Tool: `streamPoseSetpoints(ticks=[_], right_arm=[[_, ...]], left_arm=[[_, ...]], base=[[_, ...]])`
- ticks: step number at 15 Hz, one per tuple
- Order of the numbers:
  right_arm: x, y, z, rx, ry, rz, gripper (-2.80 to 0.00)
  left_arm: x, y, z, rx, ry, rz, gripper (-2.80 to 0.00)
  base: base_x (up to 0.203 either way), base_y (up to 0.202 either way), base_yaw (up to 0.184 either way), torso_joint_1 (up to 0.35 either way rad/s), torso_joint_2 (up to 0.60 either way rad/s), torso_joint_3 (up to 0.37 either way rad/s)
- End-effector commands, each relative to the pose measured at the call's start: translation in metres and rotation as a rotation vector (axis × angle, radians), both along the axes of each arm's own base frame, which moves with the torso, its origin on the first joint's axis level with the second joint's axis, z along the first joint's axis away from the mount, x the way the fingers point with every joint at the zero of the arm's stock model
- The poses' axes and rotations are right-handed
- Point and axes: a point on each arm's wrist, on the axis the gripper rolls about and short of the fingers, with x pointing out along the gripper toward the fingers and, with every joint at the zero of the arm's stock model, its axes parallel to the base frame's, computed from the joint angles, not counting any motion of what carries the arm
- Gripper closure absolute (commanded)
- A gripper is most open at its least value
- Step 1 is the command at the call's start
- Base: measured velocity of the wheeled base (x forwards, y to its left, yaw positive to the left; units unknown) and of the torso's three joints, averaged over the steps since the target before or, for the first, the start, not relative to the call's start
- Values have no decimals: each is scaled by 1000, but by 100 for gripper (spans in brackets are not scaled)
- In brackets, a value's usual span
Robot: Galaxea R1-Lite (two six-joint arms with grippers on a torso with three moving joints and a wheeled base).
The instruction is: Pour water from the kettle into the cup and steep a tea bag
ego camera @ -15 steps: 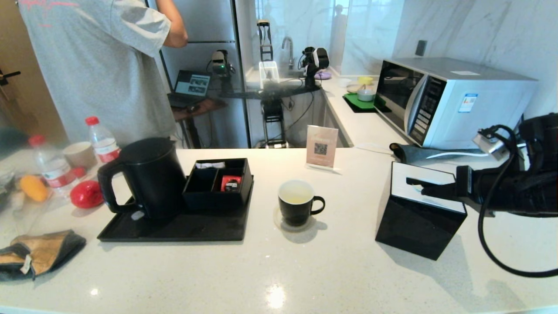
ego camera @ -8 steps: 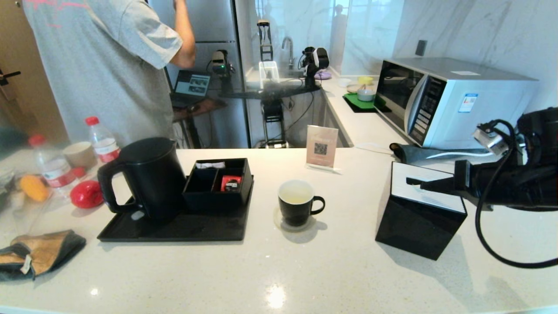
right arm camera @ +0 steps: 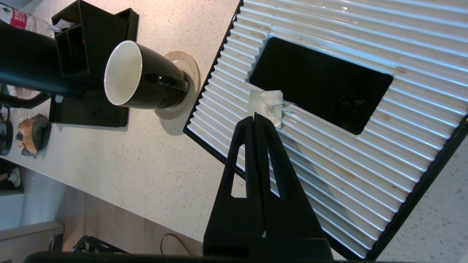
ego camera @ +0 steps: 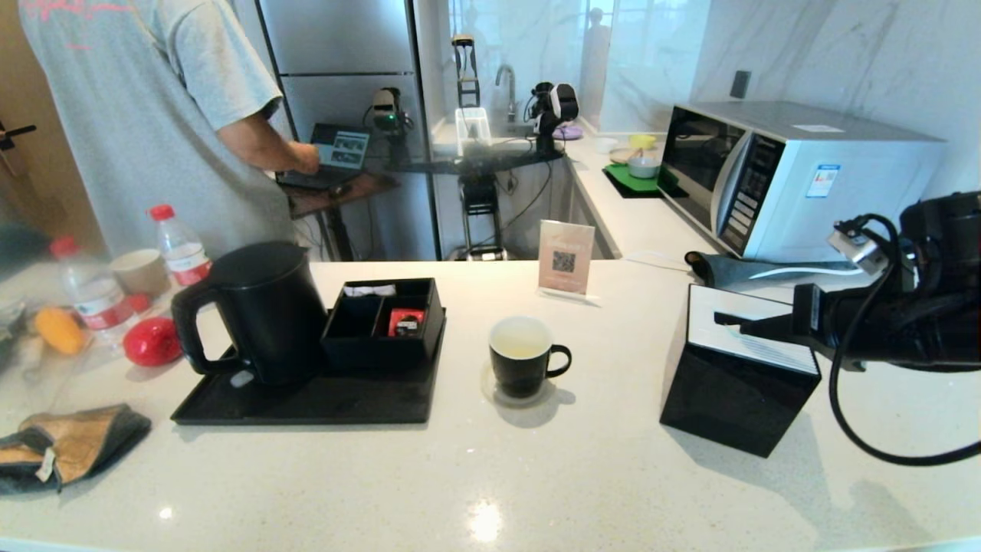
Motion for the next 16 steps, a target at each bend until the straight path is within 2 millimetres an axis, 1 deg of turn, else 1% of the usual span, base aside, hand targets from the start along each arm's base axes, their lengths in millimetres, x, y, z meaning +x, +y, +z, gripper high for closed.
streamPoseSetpoints(ticks=[1, 16], right_arm=[[2, 0, -1, 3, 5, 1, 0], [13, -1, -8, -19, -19, -33, 0]], left_arm=[[0, 0, 0, 2, -1, 0, 0], [0, 0, 0, 0, -1, 0, 0]], base=[[0, 0, 0, 0, 0, 0], [0, 0, 0, 0, 0, 0]])
